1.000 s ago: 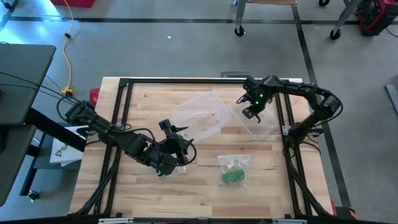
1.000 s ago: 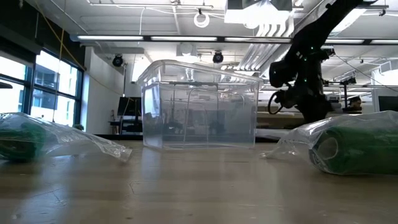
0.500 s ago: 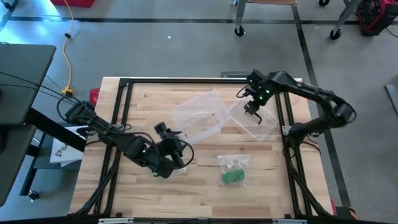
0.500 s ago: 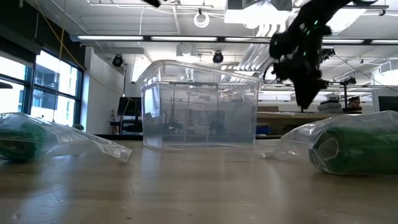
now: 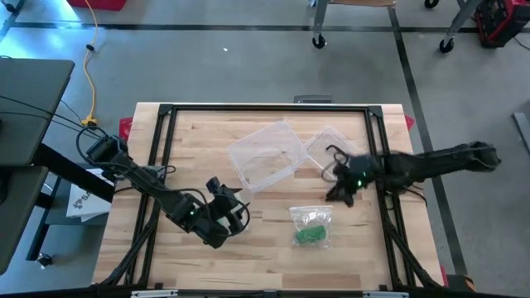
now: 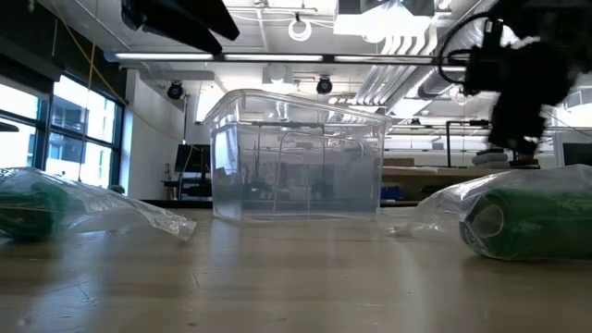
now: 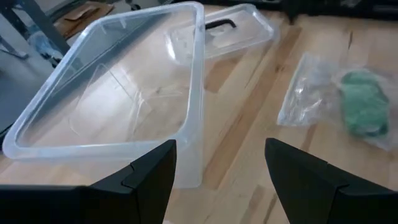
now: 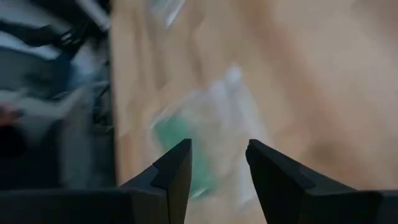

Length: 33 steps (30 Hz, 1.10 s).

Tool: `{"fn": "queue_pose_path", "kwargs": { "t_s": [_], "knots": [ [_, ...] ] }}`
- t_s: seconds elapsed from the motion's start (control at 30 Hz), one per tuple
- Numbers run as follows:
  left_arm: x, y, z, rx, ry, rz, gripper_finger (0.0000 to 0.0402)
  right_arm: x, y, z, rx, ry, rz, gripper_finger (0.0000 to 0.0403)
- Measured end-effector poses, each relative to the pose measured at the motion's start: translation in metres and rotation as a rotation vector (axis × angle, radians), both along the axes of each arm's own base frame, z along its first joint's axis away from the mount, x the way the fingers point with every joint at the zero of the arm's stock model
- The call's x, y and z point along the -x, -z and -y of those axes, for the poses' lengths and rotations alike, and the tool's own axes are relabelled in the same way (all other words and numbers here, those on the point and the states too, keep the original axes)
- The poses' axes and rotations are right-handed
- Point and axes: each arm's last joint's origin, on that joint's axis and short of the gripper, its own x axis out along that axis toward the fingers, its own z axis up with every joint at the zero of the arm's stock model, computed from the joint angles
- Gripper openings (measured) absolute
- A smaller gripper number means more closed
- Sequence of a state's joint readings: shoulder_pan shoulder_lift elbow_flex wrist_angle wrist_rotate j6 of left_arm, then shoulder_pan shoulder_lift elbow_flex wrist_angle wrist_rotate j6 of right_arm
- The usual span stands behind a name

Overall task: Roll bandage
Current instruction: Put the transparent zip bag with the green bandage into the transparent bin

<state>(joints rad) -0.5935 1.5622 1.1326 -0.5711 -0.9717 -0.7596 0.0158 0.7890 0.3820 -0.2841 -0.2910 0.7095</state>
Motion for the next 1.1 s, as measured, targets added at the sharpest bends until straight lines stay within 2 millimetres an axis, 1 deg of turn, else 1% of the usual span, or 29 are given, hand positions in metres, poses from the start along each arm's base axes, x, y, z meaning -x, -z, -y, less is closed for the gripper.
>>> {"fn": "queue_pose_path", "kwargs": {
  "t_s": [0.03, 0.1, 0.2, 0.33, 0.53, 0.77, 0.87, 0.93, 1.0, 1.1],
  "knots": [
    [0.000, 0.002, -0.001, -0.006, 0.006, -0.005, 0.0241, 0.001, 0.008, -0.007, -0.044, -0.013, 0.006, 0.0149],
    [-0.002, 0.002, -0.002, -0.016, 0.008, -0.007, 0.0241, 0.005, 0.018, -0.016, -0.089, 0.026, -0.019, 0.0149],
    [-0.003, 0.002, -0.006, -0.026, 0.000, -0.013, 0.0241, 0.012, 0.033, -0.024, -0.088, 0.111, -0.166, 0.0149],
    [-0.005, 0.002, -0.009, -0.035, -0.003, -0.017, 0.0241, 0.013, 0.043, -0.031, -0.118, 0.185, -0.291, 0.0148],
    [-0.005, 0.002, -0.008, -0.029, -0.001, -0.015, 0.0241, 0.007, 0.057, -0.039, -0.111, 0.195, -0.370, 0.0148],
    [-0.004, 0.002, -0.007, -0.034, 0.004, -0.018, 0.0241, -0.016, 0.063, -0.045, -0.141, 0.175, -0.255, 0.0148],
    [-0.004, 0.002, -0.006, -0.034, 0.008, -0.018, 0.0241, -0.022, 0.069, -0.047, -0.130, 0.163, -0.248, 0.0145],
    [-0.003, 0.002, -0.005, -0.034, 0.011, -0.018, 0.0241, -0.024, 0.075, -0.048, -0.122, 0.160, -0.257, 0.0135],
    [-0.003, 0.002, -0.004, -0.034, 0.015, -0.017, 0.0241, -0.028, 0.080, -0.050, -0.103, 0.141, -0.254, 0.0112],
    [-0.002, 0.002, -0.002, -0.029, 0.021, -0.011, 0.0241, -0.034, 0.084, -0.053, -0.065, 0.103, -0.194, 0.0053]
  ]
}}
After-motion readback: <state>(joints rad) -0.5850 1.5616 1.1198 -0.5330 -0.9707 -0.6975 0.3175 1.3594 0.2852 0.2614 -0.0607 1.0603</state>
